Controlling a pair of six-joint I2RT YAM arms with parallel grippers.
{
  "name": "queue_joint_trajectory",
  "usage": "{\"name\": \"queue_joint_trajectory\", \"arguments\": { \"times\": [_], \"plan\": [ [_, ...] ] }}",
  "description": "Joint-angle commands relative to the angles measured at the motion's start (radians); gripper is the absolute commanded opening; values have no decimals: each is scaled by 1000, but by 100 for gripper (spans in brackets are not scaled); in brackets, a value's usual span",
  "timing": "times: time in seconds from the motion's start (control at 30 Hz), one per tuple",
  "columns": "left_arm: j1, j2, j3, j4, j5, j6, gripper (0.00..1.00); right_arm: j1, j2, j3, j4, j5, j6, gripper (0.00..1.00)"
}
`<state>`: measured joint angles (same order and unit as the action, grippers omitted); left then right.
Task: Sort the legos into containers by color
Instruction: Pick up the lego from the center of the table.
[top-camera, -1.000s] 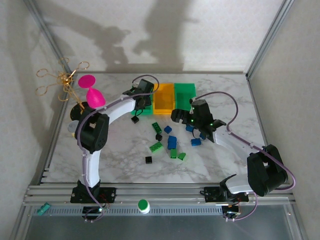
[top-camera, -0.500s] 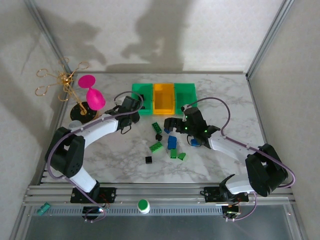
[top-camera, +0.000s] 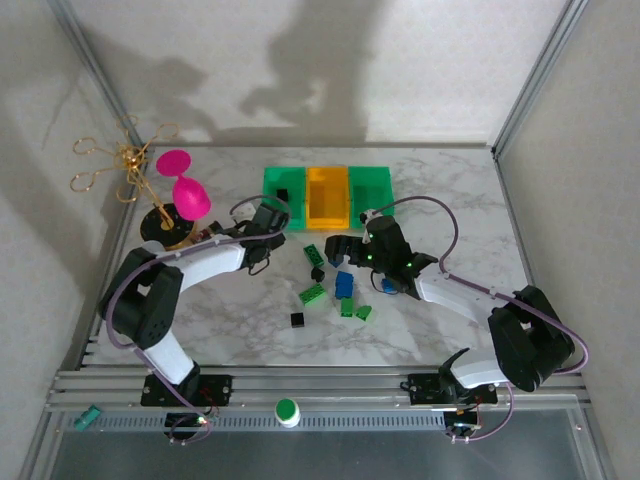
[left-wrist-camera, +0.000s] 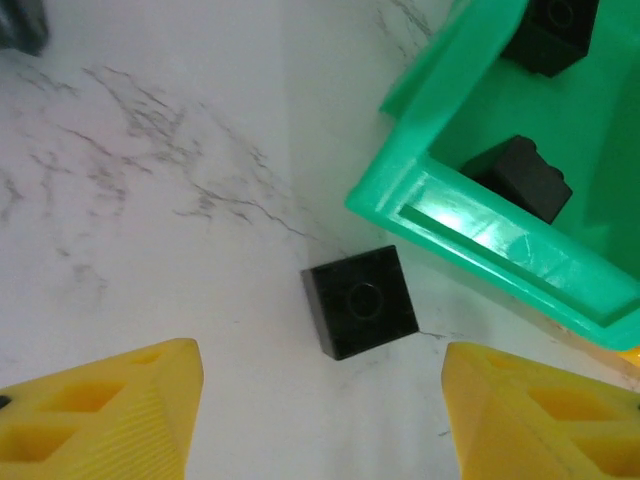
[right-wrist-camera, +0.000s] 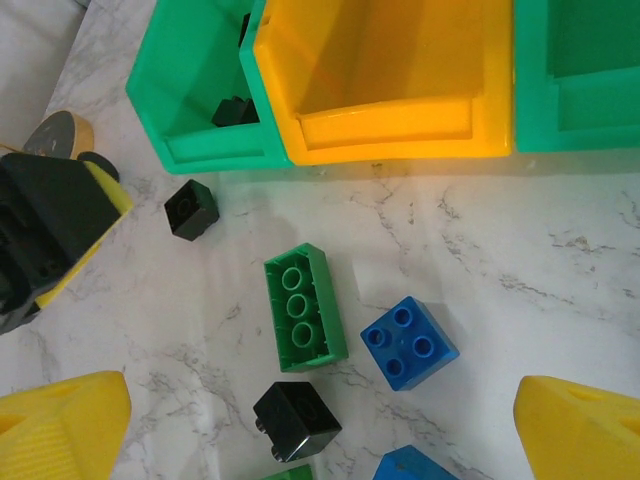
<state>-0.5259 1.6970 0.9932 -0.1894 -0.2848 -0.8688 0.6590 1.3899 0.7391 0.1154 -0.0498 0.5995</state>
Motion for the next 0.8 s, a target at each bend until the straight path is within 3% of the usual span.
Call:
{"name": "queue_joint_trajectory", "arguments": {
  "times": [0.0,0.3,0.77],
  "plan": [
    [-25,51,52,10,-25,-33,66,5,-3,5,-6,32,2,99],
    [-37,136,104,-20,-70,-46,68,5,-15,13,-26,48,-4,99],
    [-36,237,163,-56,-94,-35,58,5,-13,13,-29,57,-7,99]
  ]
}}
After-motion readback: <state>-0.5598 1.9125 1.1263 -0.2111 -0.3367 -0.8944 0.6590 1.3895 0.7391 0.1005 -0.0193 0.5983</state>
